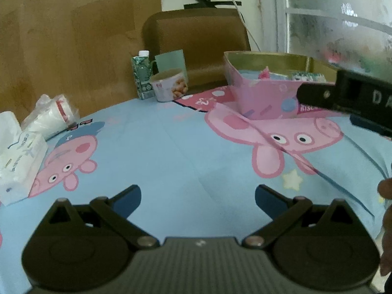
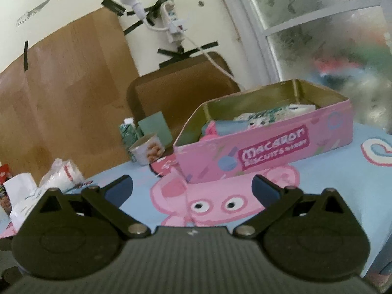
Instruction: Organize soft objects
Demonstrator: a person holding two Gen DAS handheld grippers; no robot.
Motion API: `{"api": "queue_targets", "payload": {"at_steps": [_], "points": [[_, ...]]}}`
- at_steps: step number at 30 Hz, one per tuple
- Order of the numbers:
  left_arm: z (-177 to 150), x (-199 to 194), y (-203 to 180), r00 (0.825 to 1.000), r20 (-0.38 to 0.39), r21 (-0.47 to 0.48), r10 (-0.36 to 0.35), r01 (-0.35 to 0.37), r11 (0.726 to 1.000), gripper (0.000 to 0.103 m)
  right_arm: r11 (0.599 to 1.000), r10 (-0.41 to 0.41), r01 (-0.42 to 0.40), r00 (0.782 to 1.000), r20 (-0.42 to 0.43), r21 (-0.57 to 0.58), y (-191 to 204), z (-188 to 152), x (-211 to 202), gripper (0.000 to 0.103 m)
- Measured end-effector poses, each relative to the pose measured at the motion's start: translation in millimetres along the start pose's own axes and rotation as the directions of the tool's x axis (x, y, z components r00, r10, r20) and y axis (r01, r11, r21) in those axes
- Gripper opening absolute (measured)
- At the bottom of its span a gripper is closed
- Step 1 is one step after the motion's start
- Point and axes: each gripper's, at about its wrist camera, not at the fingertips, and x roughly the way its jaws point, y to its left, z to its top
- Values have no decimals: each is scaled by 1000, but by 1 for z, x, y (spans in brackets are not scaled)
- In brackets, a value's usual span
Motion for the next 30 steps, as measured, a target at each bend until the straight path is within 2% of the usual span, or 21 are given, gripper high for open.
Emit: {"api": "queue_targets", "payload": {"at_steps": [9, 14, 30], "points": [[1, 10, -20, 1000, -24, 54, 2, -1, 999, 103, 998, -22, 22, 1000, 11, 61, -22, -1, 2, 103], [2, 17, -19, 999, -52, 43, 6, -4, 999, 103, 998, -6, 7, 1000, -16, 64, -25, -4, 9, 103], [2, 18, -21, 999, -54, 58, -5, 9, 998, 103, 997, 2, -2, 1000, -5, 77, -34, -1, 7, 103]]}}
